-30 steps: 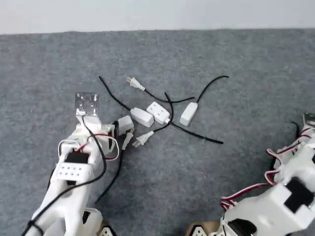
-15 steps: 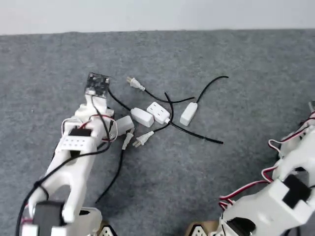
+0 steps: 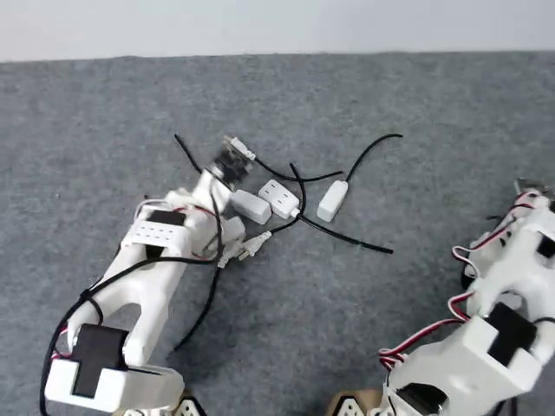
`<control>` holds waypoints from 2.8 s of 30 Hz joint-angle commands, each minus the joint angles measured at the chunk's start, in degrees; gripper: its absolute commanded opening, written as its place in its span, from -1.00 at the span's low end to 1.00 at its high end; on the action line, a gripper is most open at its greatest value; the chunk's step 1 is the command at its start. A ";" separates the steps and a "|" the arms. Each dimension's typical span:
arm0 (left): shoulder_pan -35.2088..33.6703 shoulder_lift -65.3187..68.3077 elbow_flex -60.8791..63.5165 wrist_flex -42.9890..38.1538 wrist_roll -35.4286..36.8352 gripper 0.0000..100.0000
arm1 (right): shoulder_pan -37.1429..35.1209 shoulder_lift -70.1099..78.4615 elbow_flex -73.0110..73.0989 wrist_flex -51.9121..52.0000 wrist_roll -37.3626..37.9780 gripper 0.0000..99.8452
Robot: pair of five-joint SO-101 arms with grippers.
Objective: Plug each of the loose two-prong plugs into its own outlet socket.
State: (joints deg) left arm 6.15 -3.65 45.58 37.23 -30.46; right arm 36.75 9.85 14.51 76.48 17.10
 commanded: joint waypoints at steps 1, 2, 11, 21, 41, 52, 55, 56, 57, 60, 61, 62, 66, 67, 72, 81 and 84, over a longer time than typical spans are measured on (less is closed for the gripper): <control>2.11 -6.95 3.03 3.87 -5.80 -0.98 | -1.27 -3.65 -0.35 -1.10 -1.76 -0.98; 2.46 -9.23 5.23 2.81 -6.51 -0.98 | -1.27 -3.47 -0.35 -1.01 -1.93 -0.98; 4.04 -30.95 21.67 -7.38 -3.60 -0.97 | -6.64 -4.00 4.66 -2.07 -4.31 -0.98; 0.97 -30.33 23.69 -16.18 12.75 -0.62 | -6.81 -4.00 4.92 -1.54 -5.80 -0.98; 0.35 0.62 -9.01 9.58 2.55 -0.65 | -7.69 -3.91 7.65 -6.90 -6.95 -0.98; 6.86 -14.68 6.99 4.22 2.55 -0.58 | -9.45 -3.47 10.29 -10.33 -7.47 -0.98; 6.86 -14.77 7.08 4.48 2.55 -0.55 | -9.45 -3.56 11.34 -11.65 -7.47 -0.98; 6.95 -14.77 7.08 5.10 2.55 -0.55 | -9.45 -3.65 11.52 -11.82 -7.47 -0.98; 7.21 -14.86 7.08 5.45 2.55 -0.55 | -9.45 -3.74 11.52 -11.74 -7.47 -0.98; 7.56 -15.30 7.08 5.80 2.55 -0.56 | -9.63 -3.65 11.52 -11.74 -7.47 -0.98; 7.47 -15.38 6.99 5.89 2.55 -0.56 | -9.98 -3.56 11.52 -11.74 -7.47 -0.98; 7.47 -15.56 6.90 5.89 2.55 -0.56 | -10.42 -3.47 11.52 -11.74 -7.47 -0.98; 7.38 -19.69 7.16 8.09 3.96 -0.56 | -11.12 -3.38 11.60 -12.70 -7.47 -0.98; 7.38 -21.19 7.60 8.44 4.66 -0.56 | -11.21 -3.38 12.13 -13.41 -7.47 -0.98; 7.91 -26.11 11.38 8.70 4.84 -0.56 | -11.30 -3.38 12.84 -14.73 -7.38 -0.98; 13.27 -26.20 11.30 11.16 4.84 -0.56 | -12.44 -3.30 13.19 -16.04 -7.30 -0.98; 16.88 -26.02 11.91 11.43 4.84 -0.56 | -12.44 -3.30 13.19 -16.04 -7.21 -0.98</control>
State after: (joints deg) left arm 19.96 -27.82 57.45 48.13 -26.42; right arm 25.49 9.23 27.87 61.89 10.15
